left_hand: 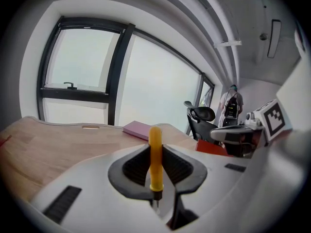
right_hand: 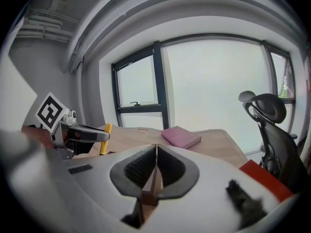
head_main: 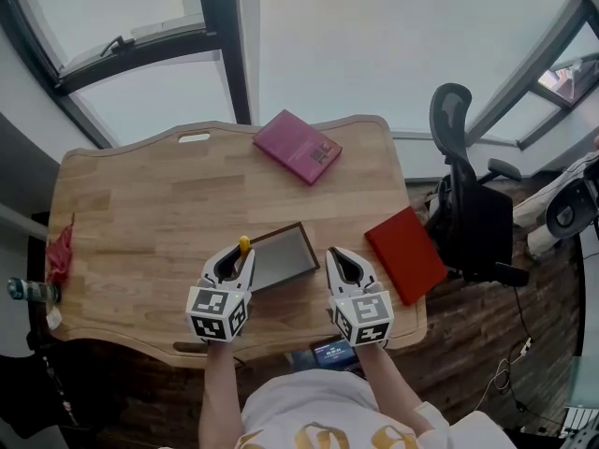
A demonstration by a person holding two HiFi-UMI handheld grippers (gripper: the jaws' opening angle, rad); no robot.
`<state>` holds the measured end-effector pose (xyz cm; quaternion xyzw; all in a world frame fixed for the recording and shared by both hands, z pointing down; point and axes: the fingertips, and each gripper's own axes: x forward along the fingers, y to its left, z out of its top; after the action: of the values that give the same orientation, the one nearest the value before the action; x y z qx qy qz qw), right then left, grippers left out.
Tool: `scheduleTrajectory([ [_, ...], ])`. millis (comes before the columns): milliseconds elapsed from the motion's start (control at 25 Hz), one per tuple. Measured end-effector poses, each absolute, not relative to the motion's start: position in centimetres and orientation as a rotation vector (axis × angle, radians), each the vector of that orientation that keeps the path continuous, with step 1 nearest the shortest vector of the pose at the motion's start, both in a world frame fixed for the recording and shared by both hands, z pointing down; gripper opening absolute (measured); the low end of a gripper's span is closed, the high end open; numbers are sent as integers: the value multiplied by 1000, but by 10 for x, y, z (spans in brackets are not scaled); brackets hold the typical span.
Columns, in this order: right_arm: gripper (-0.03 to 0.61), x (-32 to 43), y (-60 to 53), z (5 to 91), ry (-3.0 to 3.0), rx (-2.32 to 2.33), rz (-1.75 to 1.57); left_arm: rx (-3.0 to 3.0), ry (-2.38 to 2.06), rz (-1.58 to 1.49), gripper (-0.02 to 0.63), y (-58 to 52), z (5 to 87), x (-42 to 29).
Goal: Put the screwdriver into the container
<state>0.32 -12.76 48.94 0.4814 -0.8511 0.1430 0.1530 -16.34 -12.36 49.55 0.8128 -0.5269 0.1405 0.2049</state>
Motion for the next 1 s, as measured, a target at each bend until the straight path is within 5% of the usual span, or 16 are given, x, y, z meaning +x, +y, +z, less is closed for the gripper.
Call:
scheduleTrajectory([
  [1000,32,6,-155,516,-2418,1341,481,2259,-1269,649,78,-133,550,-141],
])
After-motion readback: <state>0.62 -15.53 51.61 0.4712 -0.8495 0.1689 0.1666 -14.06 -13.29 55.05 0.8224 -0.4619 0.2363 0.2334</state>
